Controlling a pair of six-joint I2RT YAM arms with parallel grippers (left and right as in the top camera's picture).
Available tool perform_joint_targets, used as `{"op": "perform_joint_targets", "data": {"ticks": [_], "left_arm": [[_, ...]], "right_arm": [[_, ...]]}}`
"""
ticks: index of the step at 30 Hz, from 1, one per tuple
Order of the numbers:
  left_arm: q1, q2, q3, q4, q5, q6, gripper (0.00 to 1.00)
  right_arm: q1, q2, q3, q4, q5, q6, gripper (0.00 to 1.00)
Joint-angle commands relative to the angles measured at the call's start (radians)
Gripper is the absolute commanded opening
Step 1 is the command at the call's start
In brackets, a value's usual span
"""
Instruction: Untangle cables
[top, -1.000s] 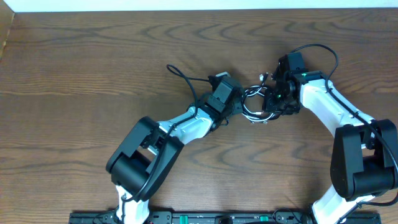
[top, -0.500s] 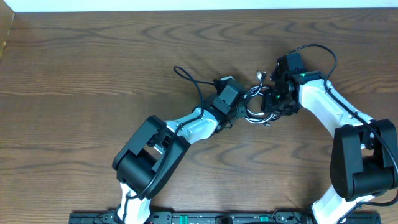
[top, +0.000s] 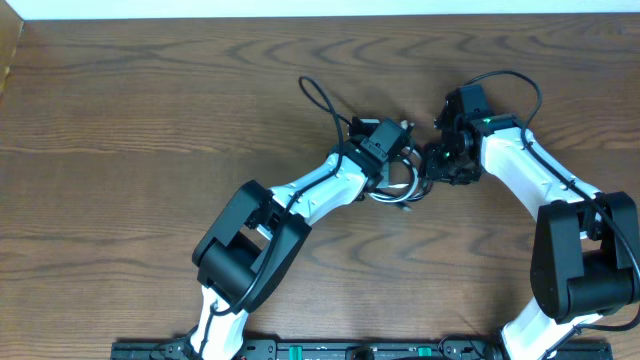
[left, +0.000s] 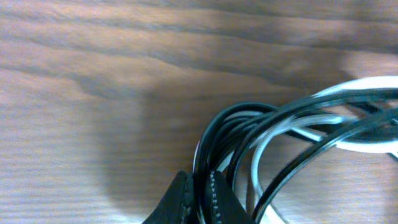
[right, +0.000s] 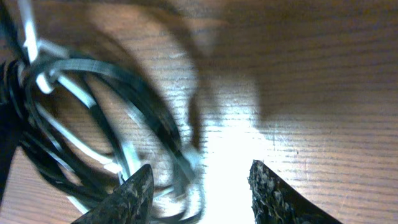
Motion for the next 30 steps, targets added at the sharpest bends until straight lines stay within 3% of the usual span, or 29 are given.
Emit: {"op": "perform_joint_targets", "data": {"ticks": [1,4,10,12,16,22,30], "left_arm": [[0.01,0.046,0.014,-0.058,-0.103,0.115,0.08],[0.016,0.042,0.014,-0.085,-0.011,0.115,0.08],[0.105,0.013,0.014,-0.106,0.455,0.114,0.08],[0.14,0.013,0.014,-0.115,0.546,0.114,0.08],[0.161,0.015,0.008,-0.137,0.461,0.114,0.08],[0.163,0.015,0.006,-0.137,0.459,0.057,0.08],[0.163,0.015,0.006,-0.144,0.459,0.026,0.08]], "right_arm": [[0.003,-0.004,-0.003,0.003,0.001,-0.009,0.46],[0.003,-0.008,0.003,0.007,-0.029,-0.011,0.45],[0.003,-0.028,0.042,0.063,-0.186,-0.065,0.47],[0.008,-0.028,0.044,0.089,-0.229,-0.061,0.49],[0.034,-0.024,0.043,0.09,-0.214,-0.061,0.51],[0.113,0.016,0.042,0.089,-0.1,0.002,0.51],[0.118,-0.001,0.076,0.013,-0.083,0.036,0.3]]}}
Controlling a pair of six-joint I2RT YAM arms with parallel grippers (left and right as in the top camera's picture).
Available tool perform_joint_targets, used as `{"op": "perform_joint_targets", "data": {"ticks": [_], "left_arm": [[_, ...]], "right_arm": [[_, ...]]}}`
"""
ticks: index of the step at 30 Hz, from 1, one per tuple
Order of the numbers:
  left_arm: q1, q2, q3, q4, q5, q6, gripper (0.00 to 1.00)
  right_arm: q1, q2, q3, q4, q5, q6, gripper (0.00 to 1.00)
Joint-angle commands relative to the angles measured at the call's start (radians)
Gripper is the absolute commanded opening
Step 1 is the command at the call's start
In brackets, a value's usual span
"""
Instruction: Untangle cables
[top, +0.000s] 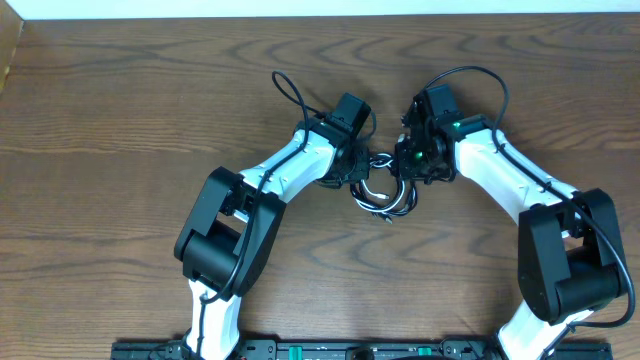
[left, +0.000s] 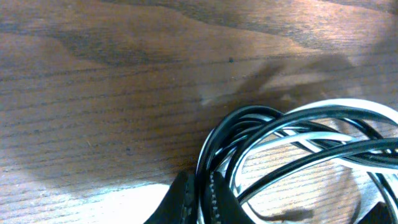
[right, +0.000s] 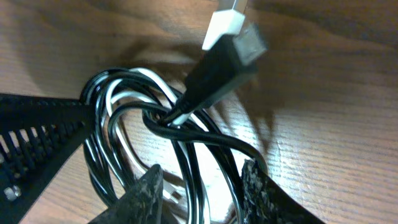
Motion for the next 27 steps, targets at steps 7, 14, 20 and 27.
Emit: {"op": "perform_joint_targets", "data": {"ticks": [7,14,20,27], "left_arm": [[-0.003,0.021,-0.023,-0.032,0.086,-0.077,0.08],[0.048,0.021,-0.023,-0.032,0.195,-0.145,0.08],[0.079,0.021,-0.023,-0.032,0.232,-0.158,0.08],[0.078,0.021,-0.023,-0.031,0.232,-0.166,0.07]], "right_arm": [[-0.033,-0.138,0.11,-0.15,-0.06,-0.013,0.5],[0.026,-0.046,0.104,-0.245,-0.07,0.023,0.48],[0.026,0.04,0.104,-0.238,-0.034,0.055,0.4],[0.036,0.111,0.104,-0.183,-0.047,0.058,0.41]]}}
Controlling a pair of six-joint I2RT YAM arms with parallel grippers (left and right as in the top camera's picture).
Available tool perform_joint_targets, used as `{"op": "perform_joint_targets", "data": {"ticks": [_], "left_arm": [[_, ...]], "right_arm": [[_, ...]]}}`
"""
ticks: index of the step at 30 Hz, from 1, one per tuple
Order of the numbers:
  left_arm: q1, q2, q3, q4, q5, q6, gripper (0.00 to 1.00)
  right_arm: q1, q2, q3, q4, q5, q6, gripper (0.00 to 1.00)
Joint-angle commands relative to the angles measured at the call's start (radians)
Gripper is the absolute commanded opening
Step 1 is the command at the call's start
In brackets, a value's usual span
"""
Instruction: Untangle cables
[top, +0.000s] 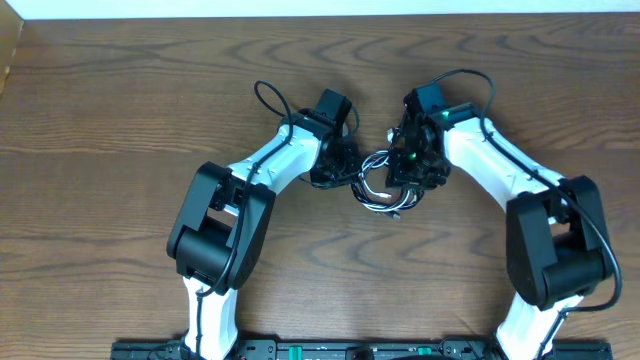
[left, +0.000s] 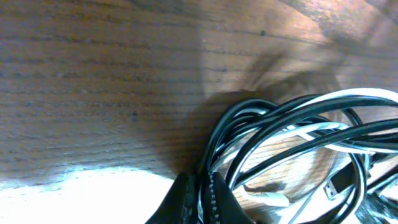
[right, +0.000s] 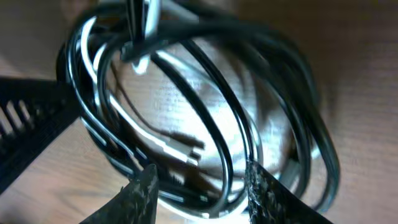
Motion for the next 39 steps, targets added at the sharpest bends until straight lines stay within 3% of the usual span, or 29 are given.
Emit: {"op": "perform_joint_targets", "data": {"ticks": [1,5,8,9,14,19,24,28,32,39], "left_arm": [[0.002,0.018,-0.008,-0.005,0.018,-0.017,0.07],[0.002,0.018,-0.008,-0.005,0.025,-0.024,0.07],[0.002,0.018,-0.008,-0.001,0.028,-0.028,0.07],[0.003,0.018,-0.008,0.002,0.027,-0.028,0.07],[0.005,0.018,-0.008,0.012,0.008,-0.027,0.07],[0.027,0.018,-0.008,0.014,-0.01,-0.027,0.07],[0.051,0.018,-0.008,0.014,-0.02,-0.024,0.07],[0.052,0.016,-0.008,0.031,-0.002,0.073,0.07],[0.058,-0.037,-0.008,0.068,0.132,0.285,0.08],[0.083,-0.202,-0.008,0.077,0.129,0.362,0.07]], "right_arm": [[0.018,0.053,-0.001,0.027,-0.006,0.014,0.41],[0.023,0.092,-0.001,0.04,-0.006,0.013,0.34],[0.022,0.089,0.002,0.066,-0.006,0.013,0.06],[0.022,0.079,0.003,0.071,-0.011,0.013,0.01],[-0.03,-0.063,0.016,0.071,-0.07,0.002,0.01],[-0.188,-0.287,0.016,0.088,-0.242,0.002,0.01],[-0.26,-0.347,0.015,0.045,-0.251,-0.005,0.01],[-0.232,-0.327,0.013,0.047,-0.231,-0.019,0.02],[-0.183,-0.31,0.013,0.088,-0.231,-0.02,0.16],[-0.126,-0.28,0.013,0.108,-0.133,0.01,0.2]]}}
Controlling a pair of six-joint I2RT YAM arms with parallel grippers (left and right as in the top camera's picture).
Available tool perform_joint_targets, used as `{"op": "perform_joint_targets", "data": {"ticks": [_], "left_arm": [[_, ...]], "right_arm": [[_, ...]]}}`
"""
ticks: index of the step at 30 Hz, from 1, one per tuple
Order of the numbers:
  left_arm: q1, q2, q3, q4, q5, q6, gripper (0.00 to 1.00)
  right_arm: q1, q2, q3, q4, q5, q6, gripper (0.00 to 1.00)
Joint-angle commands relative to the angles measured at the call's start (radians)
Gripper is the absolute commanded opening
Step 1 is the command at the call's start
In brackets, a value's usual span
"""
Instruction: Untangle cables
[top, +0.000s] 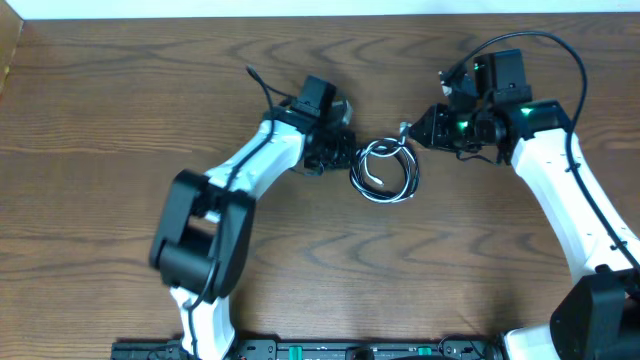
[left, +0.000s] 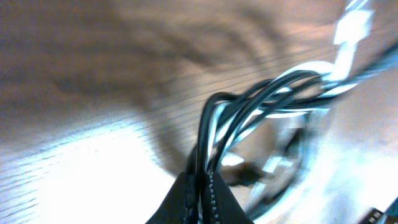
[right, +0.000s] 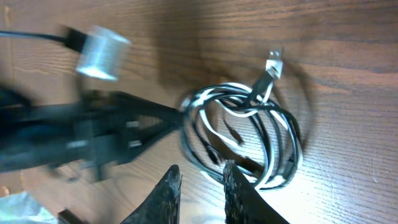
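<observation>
A coiled tangle of black and white cables (top: 386, 171) lies mid-table, one plug end (top: 403, 128) sticking out toward the back. My left gripper (top: 338, 156) is shut on the coil's left edge; in the left wrist view its fingertips (left: 200, 180) pinch several strands of the bundle (left: 249, 102). My right gripper (top: 420, 129) hangs apart from the coil, up and to its right. In the right wrist view that gripper (right: 200, 168) is open with nothing between its fingers. The coil (right: 249, 134) and its plug (right: 272, 62) lie beyond them.
The brown wooden table (top: 120, 200) runs to a pale wall along the back. A box corner (top: 10, 40) shows at the far left. The left arm's own black wire loop (top: 256, 84) sticks out behind its wrist.
My right gripper was close over the coil and has drawn back to the right, so the whole coil shows in its view. The left gripper still pinches the coil and sits slightly further left.
At first my left gripper held the coil right of centre, with the open right gripper beside it. At each later moment both grippers and the coil stood further left, the right gripper's fingers in among the loops. Now the right gripper is clear of the coil.
</observation>
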Motion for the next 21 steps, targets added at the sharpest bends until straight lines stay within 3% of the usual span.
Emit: {"op": "perform_joint_targets", "data": {"ticks": [1,9,15,21], "left_arm": [[0.022,-0.112,-0.004,0.001,0.027,0.063,0.07],[0.027,-0.124,-0.004,-0.002,0.059,-0.039,0.07],[0.027,-0.124,-0.004,0.014,0.189,-0.117,0.07],[0.034,-0.124,-0.004,0.126,0.469,-0.141,0.07]], "right_arm": [[0.035,0.041,0.003,0.014,0.056,0.024,0.2],[0.109,0.151,0.003,0.069,0.053,0.061,0.2],[0.118,0.209,0.003,0.119,0.05,0.074,0.21],[0.118,0.241,0.003,0.154,0.139,0.093,0.31]]}}
